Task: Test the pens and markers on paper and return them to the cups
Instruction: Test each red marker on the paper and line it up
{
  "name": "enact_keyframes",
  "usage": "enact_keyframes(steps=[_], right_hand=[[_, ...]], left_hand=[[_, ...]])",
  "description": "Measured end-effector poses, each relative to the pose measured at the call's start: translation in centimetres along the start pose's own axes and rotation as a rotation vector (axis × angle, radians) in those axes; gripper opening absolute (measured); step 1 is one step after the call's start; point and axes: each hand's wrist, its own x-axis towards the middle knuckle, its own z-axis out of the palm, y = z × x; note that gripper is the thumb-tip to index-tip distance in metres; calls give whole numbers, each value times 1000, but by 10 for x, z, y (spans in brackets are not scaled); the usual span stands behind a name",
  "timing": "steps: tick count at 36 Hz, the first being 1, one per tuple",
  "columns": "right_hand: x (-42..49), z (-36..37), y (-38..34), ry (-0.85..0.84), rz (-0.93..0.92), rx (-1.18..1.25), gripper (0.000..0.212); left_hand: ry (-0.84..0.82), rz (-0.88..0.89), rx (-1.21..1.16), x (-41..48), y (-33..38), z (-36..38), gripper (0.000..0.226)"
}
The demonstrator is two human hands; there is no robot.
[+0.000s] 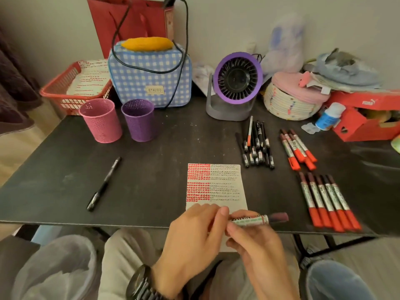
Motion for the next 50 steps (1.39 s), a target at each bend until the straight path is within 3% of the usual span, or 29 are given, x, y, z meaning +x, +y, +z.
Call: enact_keyframes(steps=[3,9,15,24,34,36,38,42,45,50], right_hand=[[-2,4,-1,81,-14,80,38],[-6,21,-8,124,111,556,20],[1,32,-10,242,232,795,40],[7,39,-1,292,273,728,54],[20,35,-6,-10,141,775,53],[24,25,-10,-73,125,809,53],[29,8,-20,-94,76,827,52],[42,-23,-40,10,-40,700,50],[51,-29,-38,58,-30,617,47],[60,-20,-29,95,45,338,60]], left_hand=[[73,-1,83,-4,3,6,58],[319,116,272,-15,7,12,52],[414,157,370,-24,0,14,51],[356,70,325,-32,-1,9,52],[99,-70,221,-13,12,-14,59],[5,-139,87,-9,8,-14,65],[-125,-289,-191,-7,-1,-18,71],[59,-389,-192,-4,-28,-40,71],[178,-318,-274,7,-45,-50,70],[75,-160,-101,33,-68,-45,41]])
